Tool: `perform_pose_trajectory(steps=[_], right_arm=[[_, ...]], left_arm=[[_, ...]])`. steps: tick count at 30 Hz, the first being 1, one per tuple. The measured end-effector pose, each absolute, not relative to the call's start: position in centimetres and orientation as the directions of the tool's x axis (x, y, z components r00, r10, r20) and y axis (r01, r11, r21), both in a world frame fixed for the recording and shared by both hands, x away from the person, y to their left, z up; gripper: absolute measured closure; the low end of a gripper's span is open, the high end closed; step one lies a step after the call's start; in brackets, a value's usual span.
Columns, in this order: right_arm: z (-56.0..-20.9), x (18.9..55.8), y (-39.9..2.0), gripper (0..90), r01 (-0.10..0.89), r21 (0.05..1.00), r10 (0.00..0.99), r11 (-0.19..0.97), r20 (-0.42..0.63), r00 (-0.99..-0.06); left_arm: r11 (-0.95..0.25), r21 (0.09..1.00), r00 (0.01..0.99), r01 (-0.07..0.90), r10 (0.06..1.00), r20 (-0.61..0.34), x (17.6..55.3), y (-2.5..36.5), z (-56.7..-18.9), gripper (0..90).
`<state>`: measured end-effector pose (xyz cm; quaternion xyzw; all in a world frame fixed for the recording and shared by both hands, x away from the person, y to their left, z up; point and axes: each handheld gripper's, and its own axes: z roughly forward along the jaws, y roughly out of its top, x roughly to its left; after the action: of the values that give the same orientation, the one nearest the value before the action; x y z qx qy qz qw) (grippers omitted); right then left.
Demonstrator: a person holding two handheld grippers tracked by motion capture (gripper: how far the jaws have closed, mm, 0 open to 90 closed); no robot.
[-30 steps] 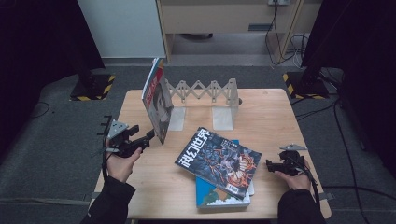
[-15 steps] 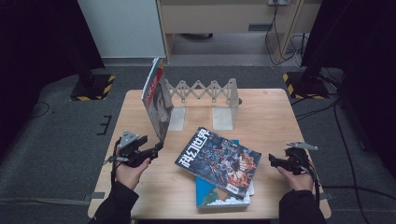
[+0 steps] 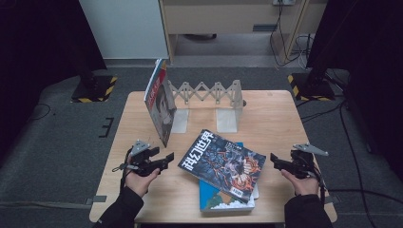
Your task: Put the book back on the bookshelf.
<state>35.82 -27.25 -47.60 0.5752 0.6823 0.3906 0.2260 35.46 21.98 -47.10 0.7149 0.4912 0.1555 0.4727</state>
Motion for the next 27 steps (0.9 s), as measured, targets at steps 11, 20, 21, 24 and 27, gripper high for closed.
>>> perform_pose_trajectory(steps=[11,20,21,24,27], right_arm=[[-47.7,35.6,-24.6,12.2,0.607,0.789,0.936,0.091,0.14,-0.322],[-48.2,35.4,-22.5,11.4,0.602,0.786,0.914,0.139,0.132,-0.383],[-48.3,35.4,-22.3,11.2,0.603,0.785,0.913,0.14,0.134,-0.386],[-48.4,35.4,-21.7,10.8,0.604,0.782,0.905,0.153,0.135,-0.403],[-48.6,35.4,-21.3,10.9,0.607,0.776,0.898,0.172,0.13,-0.421]], left_arm=[[-0.073,0.799,0.476,0.597,0.834,-0.28,36.1,21.1,-48.4,26.0],[-0.106,0.776,0.496,0.621,0.82,-0.285,36.4,20.1,-49.1,26.4],[-0.109,0.773,0.498,0.625,0.818,-0.288,36.5,20.0,-49.2,26.5],[-0.132,0.762,0.507,0.634,0.815,-0.28,36.6,19.5,-49.4,26.5],[-0.142,0.756,0.521,0.639,0.803,-0.289,36.6,19.1,-49.9,26.7]])
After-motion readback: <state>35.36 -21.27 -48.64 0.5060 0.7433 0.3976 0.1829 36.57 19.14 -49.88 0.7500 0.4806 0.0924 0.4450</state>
